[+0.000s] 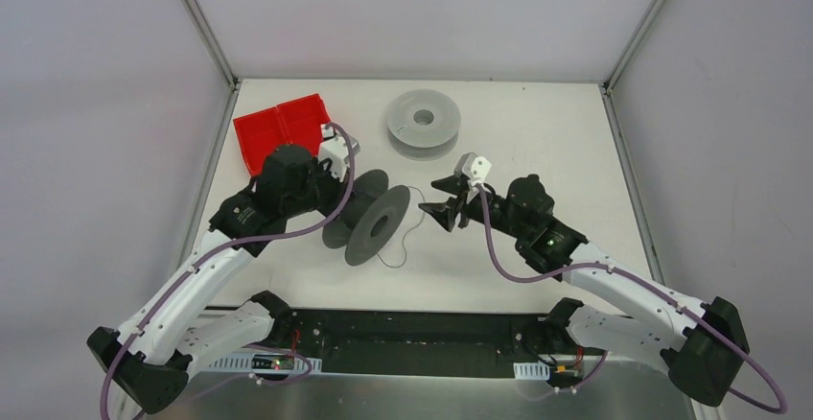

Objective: Wrap the cables
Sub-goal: Wrap the cable around the cable reel.

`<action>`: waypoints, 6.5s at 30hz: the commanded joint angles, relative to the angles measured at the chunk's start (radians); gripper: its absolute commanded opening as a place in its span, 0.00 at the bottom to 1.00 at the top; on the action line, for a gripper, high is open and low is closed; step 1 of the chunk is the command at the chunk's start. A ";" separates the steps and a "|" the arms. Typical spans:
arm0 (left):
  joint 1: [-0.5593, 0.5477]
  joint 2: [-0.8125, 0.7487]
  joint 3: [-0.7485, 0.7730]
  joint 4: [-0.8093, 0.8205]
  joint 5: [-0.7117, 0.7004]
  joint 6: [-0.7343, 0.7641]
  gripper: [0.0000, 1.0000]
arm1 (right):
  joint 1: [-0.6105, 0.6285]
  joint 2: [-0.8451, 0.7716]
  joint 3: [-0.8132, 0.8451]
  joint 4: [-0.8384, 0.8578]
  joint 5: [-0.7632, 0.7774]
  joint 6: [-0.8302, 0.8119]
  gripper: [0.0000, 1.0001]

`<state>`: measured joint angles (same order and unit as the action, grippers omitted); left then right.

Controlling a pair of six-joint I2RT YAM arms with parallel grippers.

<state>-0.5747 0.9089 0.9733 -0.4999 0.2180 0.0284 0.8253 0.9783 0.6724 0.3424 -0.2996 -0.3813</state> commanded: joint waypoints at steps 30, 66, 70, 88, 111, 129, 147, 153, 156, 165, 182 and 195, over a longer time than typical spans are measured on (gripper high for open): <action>0.083 0.045 0.401 -0.199 -0.064 -0.288 0.00 | -0.005 0.145 -0.255 0.502 -0.098 0.098 0.65; 0.415 0.120 0.504 -0.218 -0.094 -0.408 0.00 | 0.112 -0.041 -0.477 0.561 0.605 0.180 0.00; 0.426 0.123 0.487 -0.217 -0.074 -0.394 0.00 | 0.101 -0.179 -0.482 0.444 0.738 0.212 0.00; 0.427 0.113 0.425 -0.210 0.125 -0.271 0.00 | 0.093 -0.333 -0.339 -0.053 0.820 0.375 0.42; 0.427 0.134 0.514 -0.205 0.558 -0.372 0.00 | 0.010 0.184 -0.329 0.720 -0.067 0.054 0.70; 0.427 0.082 0.505 -0.026 0.520 -0.603 0.00 | 0.006 0.622 -0.238 1.127 -0.077 0.096 0.61; 0.379 0.003 0.244 0.303 -0.140 -0.596 0.00 | 0.299 0.321 -0.017 0.187 0.270 0.186 0.00; 0.183 0.006 0.205 0.245 -0.364 -0.294 0.00 | 0.301 0.269 0.215 -0.135 0.208 0.169 0.00; 0.148 0.003 0.197 0.193 -0.378 -0.227 0.00 | 0.301 0.264 0.329 -0.244 0.234 0.146 0.00; 0.135 0.005 0.223 -0.072 -0.150 -0.051 0.00 | 0.245 0.351 0.624 -0.521 0.282 0.059 0.00; 0.134 -0.016 0.249 -0.224 0.078 0.004 0.00 | 0.066 0.414 0.678 -0.536 0.182 0.135 0.06; 0.137 0.014 0.465 -0.320 0.038 -0.289 0.00 | -0.006 0.310 0.335 -0.276 -0.001 0.179 0.17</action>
<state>-0.4389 0.9424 1.3445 -0.8368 0.2745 -0.1349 0.8280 1.3666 1.0847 -0.1020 -0.2260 -0.2424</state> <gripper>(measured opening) 0.009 0.146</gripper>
